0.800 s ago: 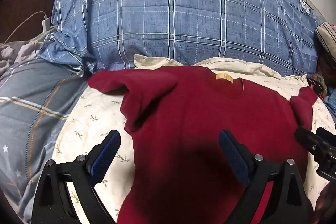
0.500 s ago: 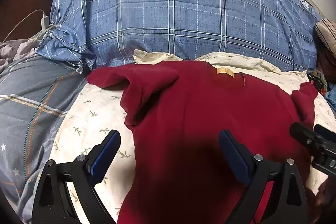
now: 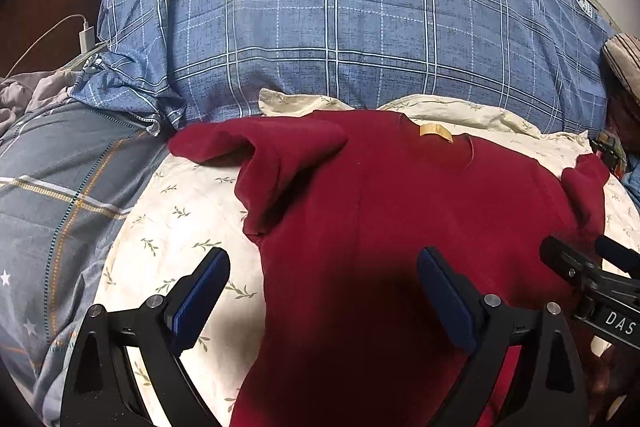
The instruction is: Fold small clothes
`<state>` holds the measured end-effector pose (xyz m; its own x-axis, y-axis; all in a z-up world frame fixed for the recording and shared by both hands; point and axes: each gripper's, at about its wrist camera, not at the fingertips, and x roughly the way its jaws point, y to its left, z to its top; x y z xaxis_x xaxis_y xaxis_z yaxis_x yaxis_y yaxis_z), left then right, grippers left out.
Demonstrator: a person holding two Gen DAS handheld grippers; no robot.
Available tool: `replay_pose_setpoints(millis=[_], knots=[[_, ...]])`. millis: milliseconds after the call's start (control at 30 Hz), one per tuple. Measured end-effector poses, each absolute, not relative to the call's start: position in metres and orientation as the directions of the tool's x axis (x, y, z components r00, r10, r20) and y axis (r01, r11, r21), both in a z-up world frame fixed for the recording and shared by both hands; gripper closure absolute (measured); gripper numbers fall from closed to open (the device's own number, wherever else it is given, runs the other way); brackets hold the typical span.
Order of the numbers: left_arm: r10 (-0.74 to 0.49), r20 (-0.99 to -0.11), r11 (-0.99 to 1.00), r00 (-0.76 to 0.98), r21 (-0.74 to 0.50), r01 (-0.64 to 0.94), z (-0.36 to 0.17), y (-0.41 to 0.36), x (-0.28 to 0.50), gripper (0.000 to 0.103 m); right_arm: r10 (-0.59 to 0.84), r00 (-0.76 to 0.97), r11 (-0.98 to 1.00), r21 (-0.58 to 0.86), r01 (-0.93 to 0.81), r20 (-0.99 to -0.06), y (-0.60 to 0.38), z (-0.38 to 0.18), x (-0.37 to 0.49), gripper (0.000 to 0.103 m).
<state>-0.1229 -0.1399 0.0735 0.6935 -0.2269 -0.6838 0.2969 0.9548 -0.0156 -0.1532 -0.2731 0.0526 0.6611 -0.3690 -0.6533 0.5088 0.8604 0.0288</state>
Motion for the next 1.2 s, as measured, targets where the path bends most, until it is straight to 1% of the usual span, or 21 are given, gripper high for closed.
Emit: replay_pose_setpoints(millis=[133,500,567,600,667,1200], knots=[[-0.227,-0.685,0.956,0.692,-0.020,0.294,0.073,-0.138,-0.122,0.008,-0.355,0.689,0.860,0.068,0.506,-0.632,-0.273,0.051,-0.155,0.000],[-0.228,-0.689,0.953,0.688,-0.013,0.302,0.068,-0.139,-0.121,0.008,-0.369,0.647,0.832,0.072,0.550,-0.667,-0.278,0.045,-0.155,0.000],[-0.229,-0.688,0.952,0.689,-0.011,0.305,0.068,-0.139,-0.121,0.008,-0.368,0.659,0.838,0.073,0.540,-0.656,-0.278,0.044,-0.156,0.000],[-0.229,-0.689,0.952,0.688,-0.011,0.306,0.068,-0.139,-0.120,0.008,-0.367,0.637,0.830,0.071,0.553,-0.677,-0.278,0.044,-0.156,0.000],[-0.230,-0.688,0.952,0.688,-0.012,0.305,0.067,-0.139,-0.120,0.008,-0.368,0.630,0.828,0.067,0.557,-0.684,-0.277,0.043,-0.155,0.000],[-0.237,-0.691,0.952,0.683,-0.023,0.307,0.065,-0.139,-0.118,0.008,-0.364,0.620,0.838,0.046,0.544,-0.696,-0.277,0.035,-0.151,0.000]])
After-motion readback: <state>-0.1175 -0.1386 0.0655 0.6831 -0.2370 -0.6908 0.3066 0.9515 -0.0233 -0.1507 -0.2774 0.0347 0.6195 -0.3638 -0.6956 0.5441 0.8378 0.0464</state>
